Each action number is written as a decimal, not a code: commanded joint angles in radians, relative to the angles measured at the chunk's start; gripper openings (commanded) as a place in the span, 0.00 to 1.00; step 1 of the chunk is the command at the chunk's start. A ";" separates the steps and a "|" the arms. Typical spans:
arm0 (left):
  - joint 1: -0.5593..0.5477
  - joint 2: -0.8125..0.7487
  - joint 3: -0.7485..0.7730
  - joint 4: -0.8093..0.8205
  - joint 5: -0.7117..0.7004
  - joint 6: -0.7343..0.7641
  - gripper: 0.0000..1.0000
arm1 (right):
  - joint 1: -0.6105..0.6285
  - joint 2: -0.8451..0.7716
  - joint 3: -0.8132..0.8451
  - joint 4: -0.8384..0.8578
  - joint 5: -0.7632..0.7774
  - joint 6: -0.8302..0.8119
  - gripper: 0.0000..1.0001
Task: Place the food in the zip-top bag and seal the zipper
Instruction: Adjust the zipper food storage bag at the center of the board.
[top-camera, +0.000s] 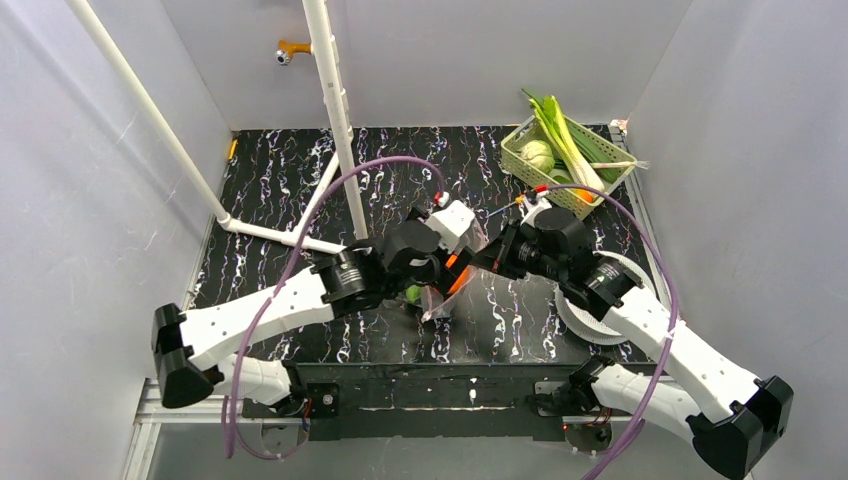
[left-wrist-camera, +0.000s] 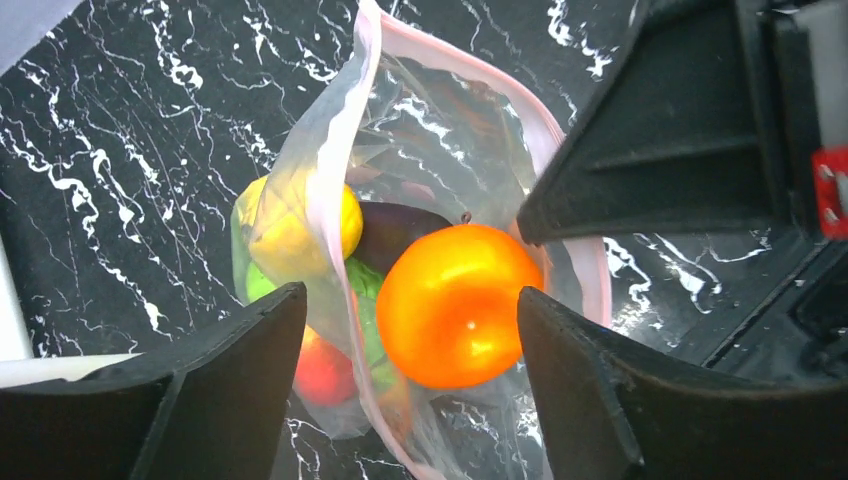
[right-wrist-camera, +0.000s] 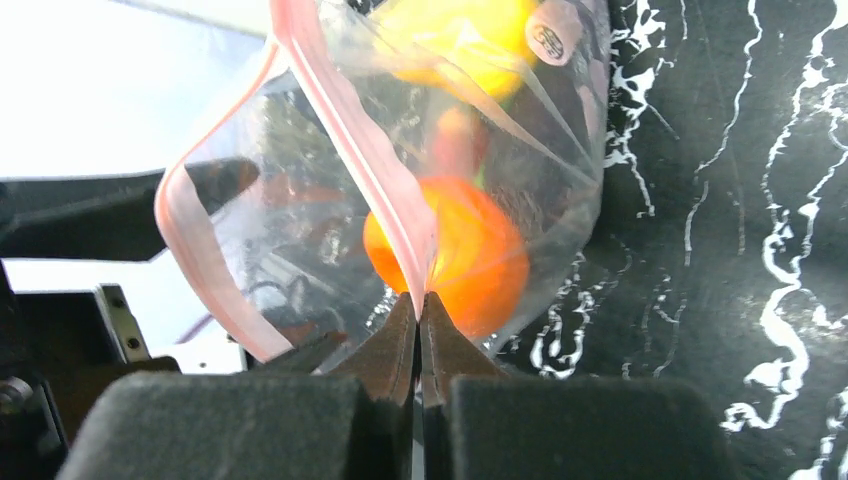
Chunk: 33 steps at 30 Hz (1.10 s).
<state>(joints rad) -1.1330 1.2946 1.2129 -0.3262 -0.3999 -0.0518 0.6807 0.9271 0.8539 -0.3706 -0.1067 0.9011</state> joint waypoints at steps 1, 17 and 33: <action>-0.005 -0.160 -0.057 0.098 0.068 0.077 0.85 | -0.004 0.016 0.091 -0.048 0.015 0.204 0.01; -0.005 -0.531 -0.119 -0.184 0.286 -0.396 0.98 | 0.002 -0.039 0.107 0.196 0.102 0.461 0.01; -0.005 -0.238 0.205 -0.501 0.114 -0.392 0.80 | 0.065 0.032 0.153 0.348 0.011 0.481 0.01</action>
<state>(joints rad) -1.1347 0.9379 1.2714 -0.6677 -0.2005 -0.4968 0.7350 0.9700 0.9447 -0.1302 -0.0717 1.3849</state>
